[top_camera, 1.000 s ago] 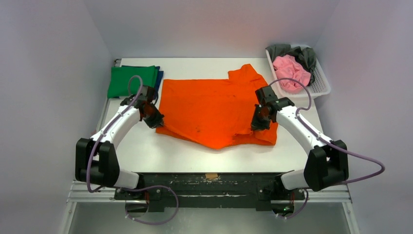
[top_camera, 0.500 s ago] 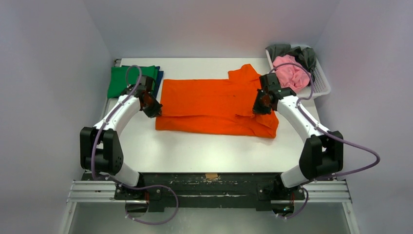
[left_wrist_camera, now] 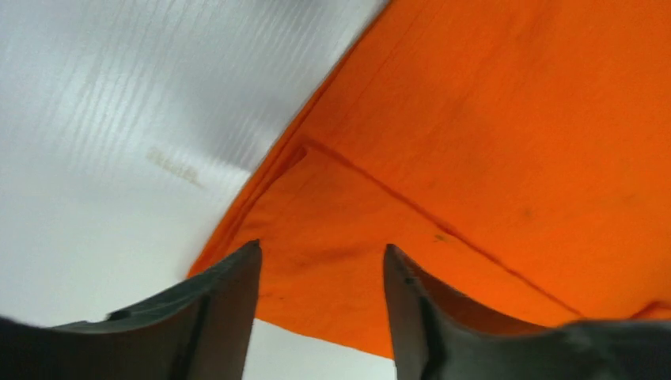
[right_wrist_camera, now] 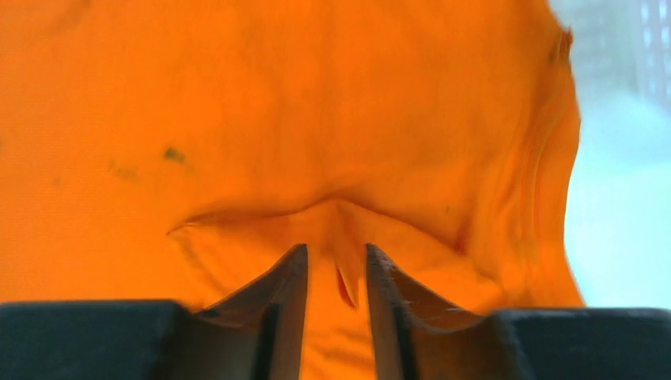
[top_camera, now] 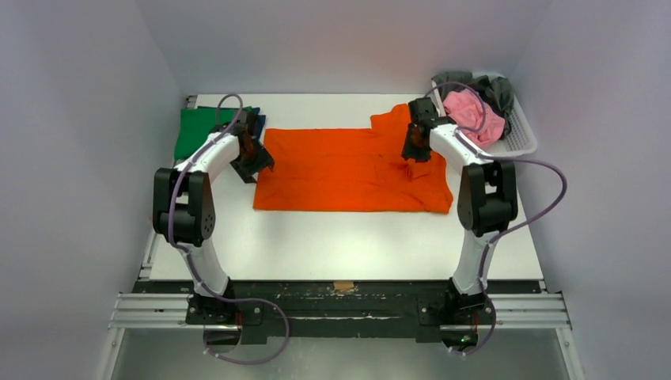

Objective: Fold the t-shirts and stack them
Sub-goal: Fold the flattened tshirt in 1/3 of the way, then grab the side of the flattened tshirt furthest away from the robot with both arms

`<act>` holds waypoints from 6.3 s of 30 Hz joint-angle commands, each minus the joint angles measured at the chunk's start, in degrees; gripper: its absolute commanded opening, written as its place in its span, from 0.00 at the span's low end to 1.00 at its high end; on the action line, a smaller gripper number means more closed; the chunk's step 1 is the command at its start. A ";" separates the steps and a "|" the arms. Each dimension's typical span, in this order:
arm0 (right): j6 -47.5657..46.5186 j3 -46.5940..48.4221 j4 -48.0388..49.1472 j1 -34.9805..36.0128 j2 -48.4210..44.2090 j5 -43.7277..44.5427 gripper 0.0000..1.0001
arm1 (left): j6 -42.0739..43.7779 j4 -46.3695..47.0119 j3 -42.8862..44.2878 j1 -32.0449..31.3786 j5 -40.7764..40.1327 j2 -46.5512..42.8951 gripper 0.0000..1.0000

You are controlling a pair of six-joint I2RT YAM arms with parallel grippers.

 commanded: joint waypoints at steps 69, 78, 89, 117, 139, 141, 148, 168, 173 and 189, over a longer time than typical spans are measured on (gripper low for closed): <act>0.23 -36.13 15.28 5.29 -16.18 -4.57 0.55 | -0.50 8.29 -19.35 -9.31 18.21 -5.89 1.00; 6.00 -45.20 5.84 5.26 -26.00 0.00 0.56 | -2.61 8.35 -28.56 -13.98 19.87 -13.65 1.00; 8.71 -49.47 -0.51 5.46 -35.34 -1.34 0.56 | -1.98 3.98 -34.72 -15.99 17.44 -23.19 1.00; 0.37 -32.13 21.14 5.46 -33.22 -11.03 0.77 | 6.05 17.60 -0.53 -3.23 6.84 -1.61 1.00; -3.14 -29.48 19.37 5.45 -29.23 -10.11 0.77 | 4.92 9.67 13.00 -1.89 14.90 17.72 0.96; -3.30 -29.38 19.21 5.46 -29.23 -10.07 0.77 | 5.42 9.10 11.38 -2.30 14.36 16.78 0.94; -3.87 -29.03 18.57 5.45 -28.51 -8.31 0.77 | 7.88 1.98 11.15 -3.62 10.89 15.82 0.79; -4.60 -29.19 17.62 5.46 -28.32 -7.34 0.77 | 13.14 -3.15 13.07 -5.01 8.21 15.20 0.00; -4.40 -27.78 16.33 5.46 -27.56 -2.50 0.77 | 15.23 -0.56 11.22 -5.03 7.34 11.41 0.00; -2.29 4.42 5.54 0.60 2.84 13.28 0.77 | 16.82 -4.09 14.88 -5.01 5.35 12.45 0.00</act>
